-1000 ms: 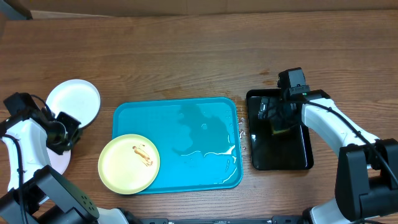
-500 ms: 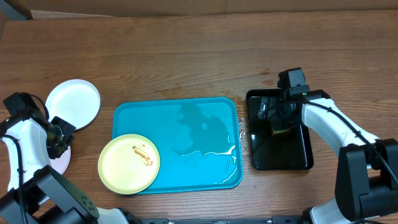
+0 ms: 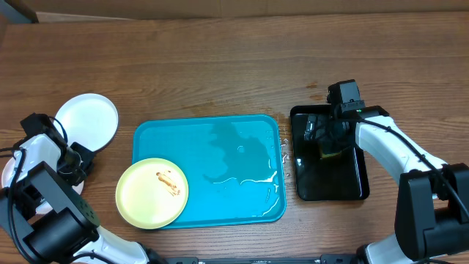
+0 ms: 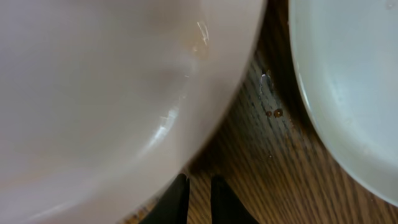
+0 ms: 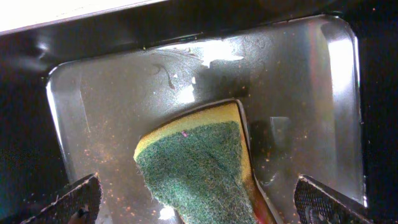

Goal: Clean dirty plates on tray and stack at the side
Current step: 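Lower the white plate onto the stack and open the left gripper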

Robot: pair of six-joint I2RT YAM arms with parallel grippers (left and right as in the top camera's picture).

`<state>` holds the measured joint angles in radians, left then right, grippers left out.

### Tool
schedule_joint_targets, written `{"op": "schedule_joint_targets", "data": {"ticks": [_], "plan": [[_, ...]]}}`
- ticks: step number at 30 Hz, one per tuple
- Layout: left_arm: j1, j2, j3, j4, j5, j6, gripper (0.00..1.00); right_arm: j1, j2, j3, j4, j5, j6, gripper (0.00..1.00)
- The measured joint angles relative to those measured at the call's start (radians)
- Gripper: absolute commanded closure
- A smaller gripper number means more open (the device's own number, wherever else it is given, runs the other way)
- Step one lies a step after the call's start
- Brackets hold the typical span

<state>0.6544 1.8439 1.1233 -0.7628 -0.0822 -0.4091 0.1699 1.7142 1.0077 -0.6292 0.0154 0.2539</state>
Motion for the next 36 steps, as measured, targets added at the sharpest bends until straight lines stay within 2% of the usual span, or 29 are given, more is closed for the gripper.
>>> {"op": "schedule_joint_targets", "data": {"ticks": [2,5,6,10,14,18,29,36], "plan": [[0.0,0.004,0.0,0.004,0.0,0.0,0.81,0.0,0.0,0.0,0.001,0.0,0.001,0.0],[0.0,0.004,0.0,0.002,0.007,0.0,0.65,0.0,0.0,0.0,0.0,0.0,0.0,0.0],[0.0,0.005,0.002,-0.007,0.012,-0.001,0.63,0.0,0.0,0.0,0.001,0.0,0.0,0.0],[-0.002,0.005,0.056,-0.106,0.03,0.002,0.64,0.0,0.0,0.0,0.0,0.0,0.0,0.0],[-0.03,0.004,0.2,-0.214,0.036,0.019,0.65,0.0,0.0,0.0,0.001,0.0,0.0,0.0],[-0.059,0.002,0.285,-0.264,-0.032,0.046,0.69,0.0,0.0,0.0,0.001,0.0,0.0,0.0],[-0.061,0.002,0.218,-0.236,-0.197,0.054,0.69,0.0,0.0,0.0,0.001,0.0,0.0,0.0],[-0.043,0.002,0.161,-0.179,-0.237,0.055,0.65,0.0,0.0,0.0,0.001,0.0,0.0,0.0]]}}
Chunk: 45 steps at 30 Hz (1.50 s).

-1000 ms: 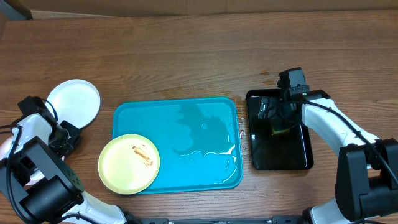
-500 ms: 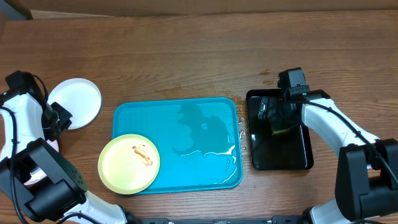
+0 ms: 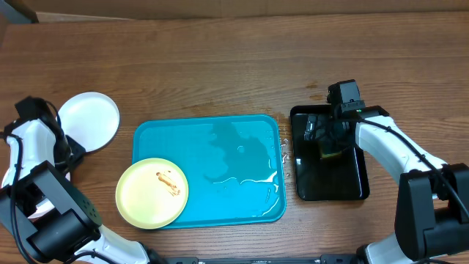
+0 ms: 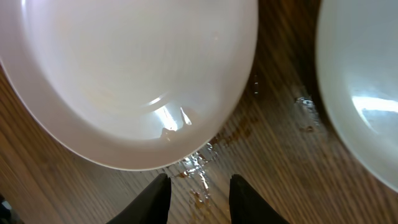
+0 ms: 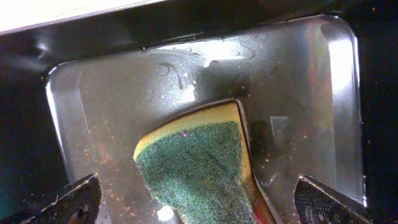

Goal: Clean dirty plates on tray and stack at the side
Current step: 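Lower the white plate onto the stack and open the left gripper, then lift the left gripper away from the stack toward the yellow plate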

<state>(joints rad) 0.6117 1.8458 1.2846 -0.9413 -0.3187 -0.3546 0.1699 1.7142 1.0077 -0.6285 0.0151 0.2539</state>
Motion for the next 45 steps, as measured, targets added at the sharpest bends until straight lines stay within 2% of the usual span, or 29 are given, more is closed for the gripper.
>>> {"op": "schedule_joint_targets", "data": {"ticks": [9,14,21,30,37,45], "plan": [[0.068,0.0,-0.056,0.124,0.012,0.019,0.62,0.0,0.0,0.0,0.0,0.0,0.0,0.0],[0.071,0.0,-0.059,0.206,0.077,0.064,0.6,0.0,0.0,0.0,0.0,0.0,0.0,0.0],[0.071,0.006,-0.06,0.206,0.109,0.09,0.62,0.0,0.0,0.0,0.0,0.0,0.0,0.0],[0.069,0.098,-0.061,0.189,0.112,0.109,0.96,0.0,0.0,0.0,0.0,0.0,0.001,0.0],[0.069,0.097,-0.021,0.101,0.106,0.112,0.96,0.0,0.0,0.0,0.0,0.0,0.0,0.0],[0.036,0.07,0.169,0.001,0.122,0.112,0.96,0.0,0.0,0.0,0.0,0.0,0.001,0.0]]}}
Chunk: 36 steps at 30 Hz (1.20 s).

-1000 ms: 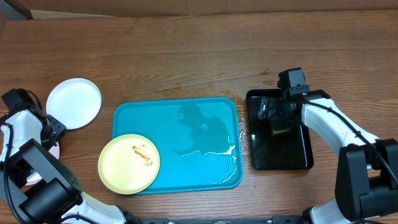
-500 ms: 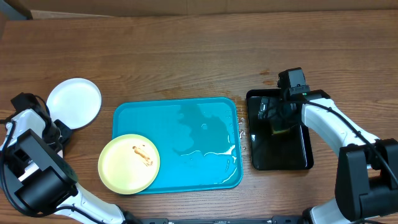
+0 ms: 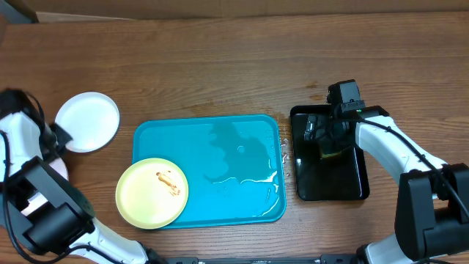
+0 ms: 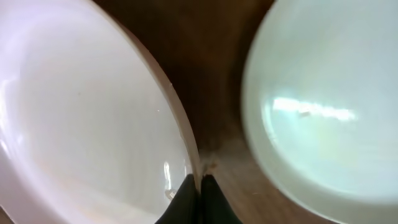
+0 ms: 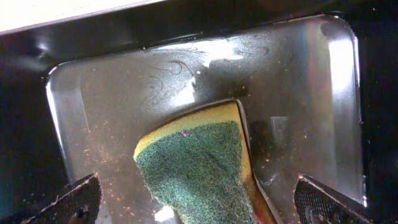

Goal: Clean dirty plates on tray and stack at the side
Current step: 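Lift the left gripper away from the stack toward the yellow plate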

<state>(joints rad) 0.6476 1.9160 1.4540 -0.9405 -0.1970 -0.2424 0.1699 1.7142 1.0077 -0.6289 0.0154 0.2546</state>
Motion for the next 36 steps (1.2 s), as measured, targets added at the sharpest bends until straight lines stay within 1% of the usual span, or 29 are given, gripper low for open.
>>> {"op": "schedule_joint_targets", "data": {"ticks": [3,6,7,11,15,19,33,34,36], "plan": [[-0.066,-0.027,0.068,-0.002,0.0,0.011,0.96,0.0,0.0,0.0,0.0,0.0,0.0,0.0],[-0.173,-0.044,0.124,0.021,0.0,0.037,0.96,0.0,0.0,0.0,0.0,0.0,0.0,0.0],[-0.229,-0.047,0.141,0.045,0.002,0.056,0.96,0.0,0.0,0.0,0.0,0.0,0.0,0.0],[-0.393,-0.048,0.145,0.116,-0.013,0.097,0.96,0.0,0.0,0.0,0.0,0.0,0.0,0.0],[-0.5,-0.048,0.145,0.16,-0.031,0.119,0.96,0.0,0.0,0.0,0.0,0.0,0.0,0.0],[-0.515,-0.032,0.144,0.172,-0.044,0.121,0.96,0.0,0.0,0.0,0.0,0.0,0.0,0.0],[-0.44,0.105,0.142,0.142,-0.069,0.123,0.96,0.0,0.0,0.0,0.0,0.0,0.0,0.0],[-0.435,0.112,0.142,0.139,-0.069,0.123,0.92,0.0,0.0,0.0,0.0,0.0,0.0,0.0],[-0.424,0.126,0.142,0.135,-0.07,0.122,0.4,0.0,0.0,0.0,0.0,0.0,0.0,0.0]]}}
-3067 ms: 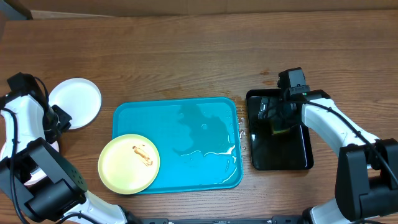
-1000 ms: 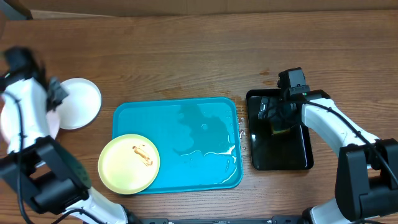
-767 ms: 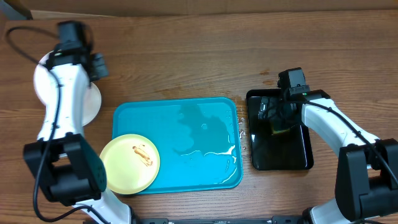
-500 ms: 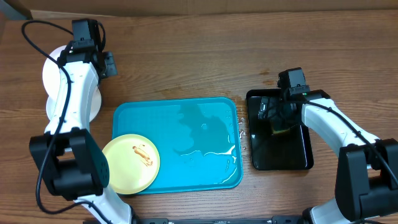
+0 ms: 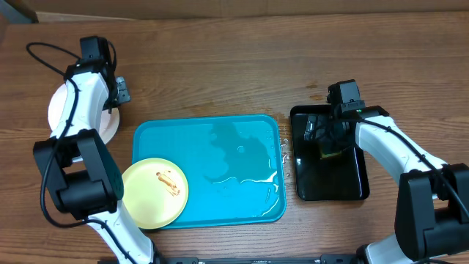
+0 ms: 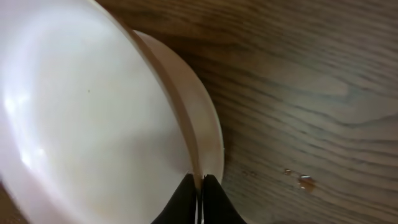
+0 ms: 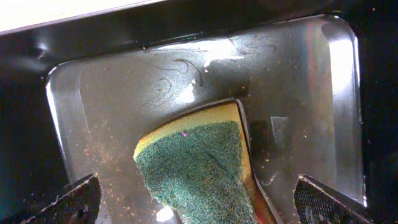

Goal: Clean dirty plates on tray and stack at the side
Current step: 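Lift the left gripper away from the stack toward the yellow plate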

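Observation:
My left gripper (image 6: 200, 186) is shut on the rim of a pale pinkish plate (image 6: 93, 118). That plate lies tilted over a white plate (image 6: 210, 134) on the wood. From overhead the gripper (image 5: 114, 97) is at the far left, and the arm hides most of both plates (image 5: 58, 110). A yellow-green plate (image 5: 152, 192) with brown smears sits on the front left corner of the wet blue tray (image 5: 220, 147). My right gripper (image 7: 199, 202) hangs open over a green and yellow sponge (image 7: 193, 162) in the black tray (image 7: 298, 93).
Water is pooled on the blue tray and drips lie on the wood beside it (image 5: 284, 158). The black tray (image 5: 330, 183) stands right of the blue one. A few drops (image 6: 305, 182) lie on the table near the plates.
My left gripper, shut on the pinkish plate's rim, has moved from the table's left edge to the far left. The plate now lies over the white plate. The right arm has not moved.
My left gripper stood by the pinkish plate's edge at the table's left side, fingers nearly together. Then it was open at the rim, then shut on the rim. Now the plate is over the white one. The right gripper stayed open over the sponge.

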Robot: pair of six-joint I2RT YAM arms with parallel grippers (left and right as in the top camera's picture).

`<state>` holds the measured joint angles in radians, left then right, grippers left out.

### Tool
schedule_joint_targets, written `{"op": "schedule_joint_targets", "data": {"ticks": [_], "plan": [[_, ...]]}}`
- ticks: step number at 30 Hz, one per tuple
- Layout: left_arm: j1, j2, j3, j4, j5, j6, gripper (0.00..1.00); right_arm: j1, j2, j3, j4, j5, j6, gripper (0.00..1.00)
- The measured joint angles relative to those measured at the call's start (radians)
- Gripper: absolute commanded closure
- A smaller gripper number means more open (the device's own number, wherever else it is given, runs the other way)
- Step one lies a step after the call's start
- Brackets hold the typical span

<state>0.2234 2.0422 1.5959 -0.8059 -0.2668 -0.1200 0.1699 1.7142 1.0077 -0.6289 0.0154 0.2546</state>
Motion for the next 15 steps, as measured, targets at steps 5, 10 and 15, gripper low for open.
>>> {"op": "schedule_joint_targets", "data": {"ticks": [5,10,15], "plan": [[0.013,0.015,0.0,-0.01,0.032,0.001,0.18,0.0,0.0,0.0,0.0,0.0,0.0,0.0],[0.014,0.019,0.076,-0.192,0.156,-0.002,0.44,0.0,0.0,0.0,0.0,0.0,0.0,0.0],[0.014,-0.009,0.203,-0.457,0.235,-0.005,0.52,0.0,0.0,0.0,0.0,0.0,0.0,0.0]]}}
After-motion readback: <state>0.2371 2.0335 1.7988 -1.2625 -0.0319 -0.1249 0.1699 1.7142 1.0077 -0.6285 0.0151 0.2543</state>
